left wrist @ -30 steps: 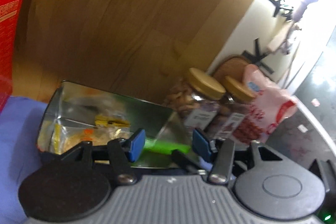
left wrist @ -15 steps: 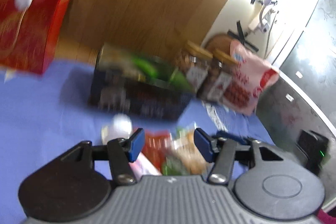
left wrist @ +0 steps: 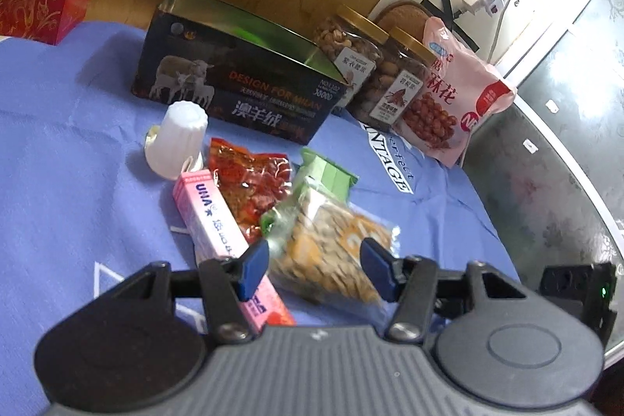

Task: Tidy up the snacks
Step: 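Grasp the clear bag of seeds with the left gripper, then carry the seed bag into the black tin and release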

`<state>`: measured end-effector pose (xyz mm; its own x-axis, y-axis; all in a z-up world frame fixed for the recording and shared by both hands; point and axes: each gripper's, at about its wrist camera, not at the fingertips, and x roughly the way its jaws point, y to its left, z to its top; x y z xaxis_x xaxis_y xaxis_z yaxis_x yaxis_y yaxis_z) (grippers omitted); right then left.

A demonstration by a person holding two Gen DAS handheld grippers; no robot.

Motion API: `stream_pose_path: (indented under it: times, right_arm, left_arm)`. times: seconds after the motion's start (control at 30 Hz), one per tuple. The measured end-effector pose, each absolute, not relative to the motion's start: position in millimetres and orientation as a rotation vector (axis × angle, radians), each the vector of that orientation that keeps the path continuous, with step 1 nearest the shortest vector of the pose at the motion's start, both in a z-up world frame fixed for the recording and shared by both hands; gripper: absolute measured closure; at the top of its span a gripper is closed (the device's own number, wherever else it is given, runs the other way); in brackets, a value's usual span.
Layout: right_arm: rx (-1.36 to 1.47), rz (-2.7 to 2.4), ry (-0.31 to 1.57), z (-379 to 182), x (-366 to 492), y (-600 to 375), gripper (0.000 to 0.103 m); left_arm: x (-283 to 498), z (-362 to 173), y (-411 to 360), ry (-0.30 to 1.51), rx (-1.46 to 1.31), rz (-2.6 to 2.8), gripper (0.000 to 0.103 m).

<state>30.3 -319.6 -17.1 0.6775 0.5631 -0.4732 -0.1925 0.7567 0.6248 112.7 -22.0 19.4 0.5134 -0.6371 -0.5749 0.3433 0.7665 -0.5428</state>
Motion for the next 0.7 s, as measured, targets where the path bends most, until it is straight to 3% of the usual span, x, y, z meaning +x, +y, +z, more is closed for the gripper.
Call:
stream_pose_path:
  times: [0.1, 0.13, 0.17, 0.23, 0.37, 0.43, 0.5, 0.57, 0.63, 0.7]
  right_arm:
    - [0.603, 0.425, 0.705, -19, 30, -328, 0.090]
    - [0.619, 0.429, 0.713, -20, 33, -330, 0.084]
    - [0.636, 0.440, 0.721, -21, 35, -331, 0.069]
    - [0.639, 0.482, 0.729, -21, 36, -327, 0.048]
    - [0.491, 0.500, 0.702, -15, 32, -307, 0.044]
    - [0.451, 0.501, 0.696, -16, 30, -301, 0.054]
    - [0.418, 0.498, 0.701, -19, 30, -297, 0.081]
    - [0.457, 0.541, 0.704, -22, 30, -296, 0.090]
    - [0.451, 0.566, 0.667, -17, 27, -294, 0.100]
    - [0.416, 0.570, 0.623, -6, 25, -288, 0.100]
  left_arm:
    - [113, 20, -27, 0.848, -0.364, -0.618, 0.045]
    - [115, 21, -31, 0.849, -0.349, -0.618, 0.044]
    - [116, 21, -34, 0.851, -0.335, -0.617, 0.042]
    - [120, 18, -40, 0.857, -0.310, -0.631, 0.037]
    - [117, 11, -55, 0.883, -0.262, -0.654, 0.034]
    - [111, 10, -66, 0.915, -0.236, -0.681, 0.038]
    - [103, 8, -70, 0.917, -0.246, -0.693, 0.048]
    - [99, 7, -68, 0.937, -0.311, -0.745, 0.061]
    - [96, 11, -66, 0.927, -0.346, -0.752, 0.064]
    - [96, 18, -64, 0.904, -0.358, -0.754, 0.065]
